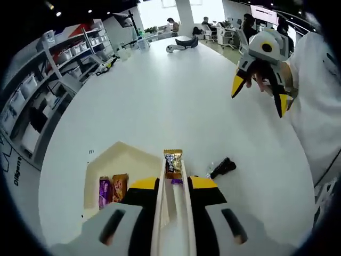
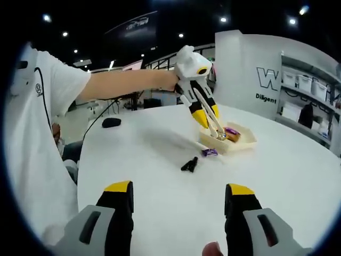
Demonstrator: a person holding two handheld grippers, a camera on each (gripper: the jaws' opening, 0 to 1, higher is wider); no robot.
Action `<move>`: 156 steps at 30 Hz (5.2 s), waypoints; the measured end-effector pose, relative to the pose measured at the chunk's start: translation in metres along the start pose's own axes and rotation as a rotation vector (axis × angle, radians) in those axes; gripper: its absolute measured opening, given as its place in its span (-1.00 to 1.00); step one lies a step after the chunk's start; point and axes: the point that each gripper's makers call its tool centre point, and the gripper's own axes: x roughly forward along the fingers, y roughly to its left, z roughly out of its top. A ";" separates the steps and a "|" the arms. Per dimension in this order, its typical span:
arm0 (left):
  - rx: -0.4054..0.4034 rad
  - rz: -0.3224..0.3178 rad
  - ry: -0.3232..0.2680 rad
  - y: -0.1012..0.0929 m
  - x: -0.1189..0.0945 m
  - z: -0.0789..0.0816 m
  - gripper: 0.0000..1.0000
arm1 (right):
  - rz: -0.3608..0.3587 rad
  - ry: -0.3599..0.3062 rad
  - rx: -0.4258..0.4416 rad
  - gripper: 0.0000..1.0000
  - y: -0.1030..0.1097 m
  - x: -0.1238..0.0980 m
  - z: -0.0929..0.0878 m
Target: Place the target food into the container with the food tongs after gripping and lifting it, then release it inside without dropping or visibly crushing the food.
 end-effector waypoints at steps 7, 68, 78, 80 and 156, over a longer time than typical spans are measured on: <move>-0.031 0.026 -0.008 0.011 -0.005 -0.004 -0.63 | 0.003 -0.002 -0.001 0.34 0.001 0.000 0.001; -0.143 0.114 0.079 0.067 0.043 -0.053 -0.59 | 0.003 0.008 0.010 0.34 -0.002 -0.002 -0.004; -0.131 0.126 0.065 0.066 0.035 -0.048 -0.58 | 0.004 0.010 0.008 0.34 -0.001 -0.002 -0.003; -0.136 0.135 0.051 0.070 0.028 -0.048 -0.58 | 0.006 0.008 0.009 0.34 0.000 -0.002 -0.003; -0.077 0.206 0.132 0.054 0.008 -0.077 -0.56 | 0.025 0.012 0.000 0.34 0.008 0.005 -0.004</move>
